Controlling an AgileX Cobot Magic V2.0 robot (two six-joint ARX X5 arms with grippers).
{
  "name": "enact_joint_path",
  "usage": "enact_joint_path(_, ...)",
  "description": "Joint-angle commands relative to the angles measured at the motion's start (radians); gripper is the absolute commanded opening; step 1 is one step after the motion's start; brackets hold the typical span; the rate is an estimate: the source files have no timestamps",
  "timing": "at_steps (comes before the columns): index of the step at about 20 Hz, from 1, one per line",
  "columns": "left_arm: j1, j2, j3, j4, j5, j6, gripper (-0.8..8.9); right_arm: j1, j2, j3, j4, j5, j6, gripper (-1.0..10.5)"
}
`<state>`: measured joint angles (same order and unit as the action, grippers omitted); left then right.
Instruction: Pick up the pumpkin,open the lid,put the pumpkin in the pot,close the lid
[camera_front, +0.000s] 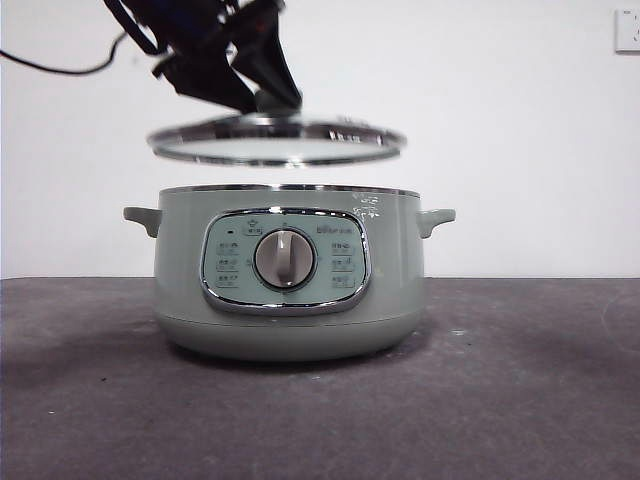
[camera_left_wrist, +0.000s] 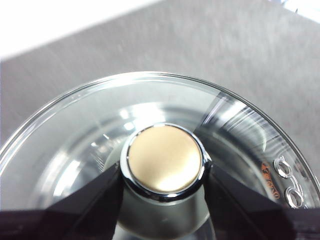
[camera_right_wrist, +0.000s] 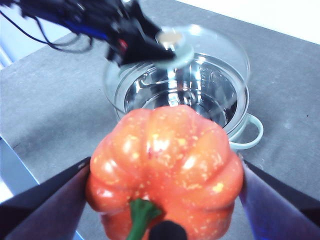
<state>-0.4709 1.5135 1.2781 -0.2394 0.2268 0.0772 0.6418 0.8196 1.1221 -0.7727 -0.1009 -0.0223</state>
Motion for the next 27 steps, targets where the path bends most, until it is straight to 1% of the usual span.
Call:
enact_joint_path(1, 0.014, -0.063, 0.006, 0.015, -0.003, -0.006, -0.08, 0.002, 0.008, -0.003, 0.014, 0.007, 0.007, -0.1)
enact_joint_path(4, 0.037, -0.166, 0.006, -0.045, -0.024, -0.005, -0.08, 0.001, 0.052, -0.003, 0.063, 0.006, 0.006, -0.1)
enact_joint_path(7, 0.053, -0.291, 0.006, -0.117, -0.051, -0.003, -0.09, 0.001, 0.138, -0.003, 0.153, 0.002, 0.006, -0.1)
enact_joint_path(11, 0.069, -0.452, 0.006, -0.247, -0.097, -0.001, -0.08, 0.001, 0.307, 0.0, 0.322, -0.004, -0.002, -0.1)
enact_joint_path(13, 0.072, -0.522, 0.006, -0.309, -0.105, -0.001, -0.08, 0.001, 0.413, 0.021, 0.387, -0.005, -0.019, -0.1)
enact_joint_path(16, 0.071, -0.612, 0.006, -0.385, -0.125, -0.002, -0.08, 0.001, 0.61, 0.119, 0.406, -0.004, -0.051, -0.1)
enact_joint_path(21, 0.071, -0.676, 0.006, -0.437, -0.125, -0.006, -0.08, 0.001, 0.803, 0.249, 0.405, -0.005, -0.067, -0.1)
enact_joint_path(24, 0.071, -0.715, 0.006, -0.464, -0.125, -0.006, -0.08, 0.001, 0.956, 0.348, 0.402, -0.004, -0.084, -0.1)
enact_joint_path(27, 0.071, -0.733, 0.006, -0.48, -0.125, -0.007, -0.08, 0.001, 1.054, 0.39, 0.401, -0.004, -0.09, -0.1)
